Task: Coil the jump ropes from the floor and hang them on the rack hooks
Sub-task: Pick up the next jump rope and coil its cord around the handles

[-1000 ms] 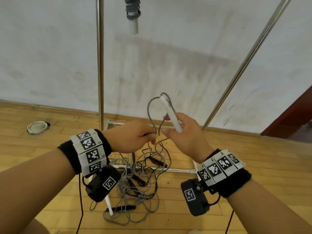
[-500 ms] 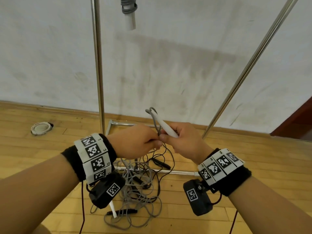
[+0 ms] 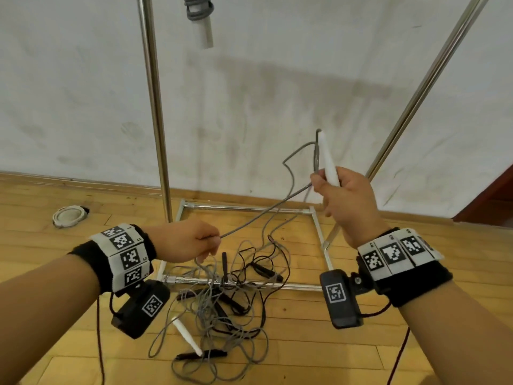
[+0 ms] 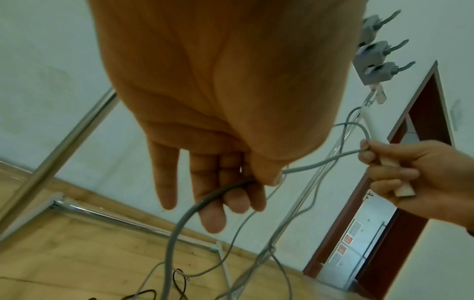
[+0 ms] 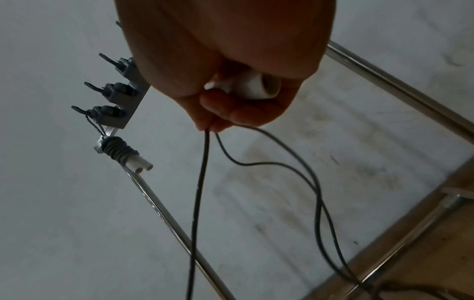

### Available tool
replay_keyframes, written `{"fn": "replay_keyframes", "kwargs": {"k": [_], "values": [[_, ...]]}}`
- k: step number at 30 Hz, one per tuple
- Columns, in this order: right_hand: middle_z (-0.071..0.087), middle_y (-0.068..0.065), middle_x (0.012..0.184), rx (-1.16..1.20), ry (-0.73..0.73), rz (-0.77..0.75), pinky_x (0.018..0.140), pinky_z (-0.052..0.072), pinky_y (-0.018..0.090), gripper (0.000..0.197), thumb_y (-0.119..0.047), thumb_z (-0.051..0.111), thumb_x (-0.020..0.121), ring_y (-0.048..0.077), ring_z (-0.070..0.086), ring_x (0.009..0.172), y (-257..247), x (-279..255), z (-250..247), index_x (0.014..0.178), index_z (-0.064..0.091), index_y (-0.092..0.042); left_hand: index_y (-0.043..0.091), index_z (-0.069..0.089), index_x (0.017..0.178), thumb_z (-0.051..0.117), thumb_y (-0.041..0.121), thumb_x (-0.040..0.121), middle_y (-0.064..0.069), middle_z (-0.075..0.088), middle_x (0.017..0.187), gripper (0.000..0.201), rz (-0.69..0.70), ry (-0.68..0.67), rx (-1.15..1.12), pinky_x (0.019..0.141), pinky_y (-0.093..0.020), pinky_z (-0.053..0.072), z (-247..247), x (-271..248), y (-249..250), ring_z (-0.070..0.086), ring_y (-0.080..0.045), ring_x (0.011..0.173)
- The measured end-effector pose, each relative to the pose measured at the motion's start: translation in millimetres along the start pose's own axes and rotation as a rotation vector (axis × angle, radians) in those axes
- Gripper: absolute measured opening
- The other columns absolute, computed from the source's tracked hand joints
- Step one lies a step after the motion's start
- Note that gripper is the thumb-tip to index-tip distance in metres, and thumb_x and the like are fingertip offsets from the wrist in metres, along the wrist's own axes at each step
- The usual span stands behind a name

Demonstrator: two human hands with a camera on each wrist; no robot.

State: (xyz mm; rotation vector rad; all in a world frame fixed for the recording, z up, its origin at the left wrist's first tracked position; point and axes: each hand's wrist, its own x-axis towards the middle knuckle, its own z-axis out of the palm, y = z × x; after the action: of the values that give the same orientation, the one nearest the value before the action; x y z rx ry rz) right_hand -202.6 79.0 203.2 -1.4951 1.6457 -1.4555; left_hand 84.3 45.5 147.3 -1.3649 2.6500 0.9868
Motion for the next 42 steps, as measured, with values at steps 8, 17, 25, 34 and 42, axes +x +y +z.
{"fn": "replay_keyframes", "kwargs": {"k": [8, 17, 25, 34, 42], "values": [[0.057, -0.007, 0.075, -0.202, 0.077, -0.04, 0.062, 0.053, 0.03, 0.024, -0.018, 0.08, 0.077, 0.009, 0.057, 0.064, 24, 3, -5, 0.092, 0.063, -0.028, 0.025, 0.07, 0.096, 0.046, 0.034, 0.102, 0.019, 0.054, 0.051, 0.025, 0.079, 0.235, -0.003, 0.051, -0.011, 0.038, -6, 0, 10, 0.048, 0.0, 0.047], [0.062, -0.02, 0.063, -0.089, -0.434, -0.142, 0.044, 0.037, 0.011, 0.006, -0.026, 0.072, 0.088, -0.001, 0.049, 0.044, 11, -25, 30, 0.091, 0.069, -0.032, 0.02, 0.071, 0.094, 0.046, 0.045, 0.097, 0.002, 0.06, 0.063, 0.035, 0.299, 0.419, -0.013, 0.056, -0.016, 0.043, -14, -3, 50, 0.055, -0.01, 0.06], [0.055, -0.017, 0.059, -0.224, -0.431, -0.221, 0.046, 0.038, 0.016, 0.014, -0.032, 0.062, 0.094, 0.002, 0.045, 0.047, -2, -26, 31, 0.081, 0.06, -0.028, 0.033, 0.062, 0.081, 0.05, 0.041, 0.098, 0.014, 0.063, 0.067, 0.022, 0.272, 0.401, -0.159, 0.055, -0.016, 0.046, -15, -3, 43, 0.058, -0.006, 0.06], [0.055, -0.02, 0.061, -0.211, -0.149, -0.236, 0.046, 0.04, 0.014, 0.015, -0.035, 0.059, 0.095, 0.001, 0.047, 0.051, -5, -9, 2, 0.079, 0.06, -0.034, 0.03, 0.055, 0.084, 0.04, 0.029, 0.104, 0.006, 0.066, 0.079, 0.026, 0.12, 0.177, -0.123, 0.065, -0.011, 0.044, -4, 1, 2, 0.06, -0.001, 0.073], [0.059, -0.019, 0.064, -0.122, 0.001, -0.167, 0.054, 0.048, 0.028, 0.015, -0.028, 0.068, 0.089, 0.002, 0.051, 0.054, 0, 2, -14, 0.077, 0.067, -0.037, 0.027, 0.06, 0.084, 0.037, 0.032, 0.105, 0.006, 0.061, 0.072, 0.031, -0.032, 0.117, -0.044, 0.058, -0.008, 0.044, 3, -7, -22, 0.058, 0.006, 0.062]]}}
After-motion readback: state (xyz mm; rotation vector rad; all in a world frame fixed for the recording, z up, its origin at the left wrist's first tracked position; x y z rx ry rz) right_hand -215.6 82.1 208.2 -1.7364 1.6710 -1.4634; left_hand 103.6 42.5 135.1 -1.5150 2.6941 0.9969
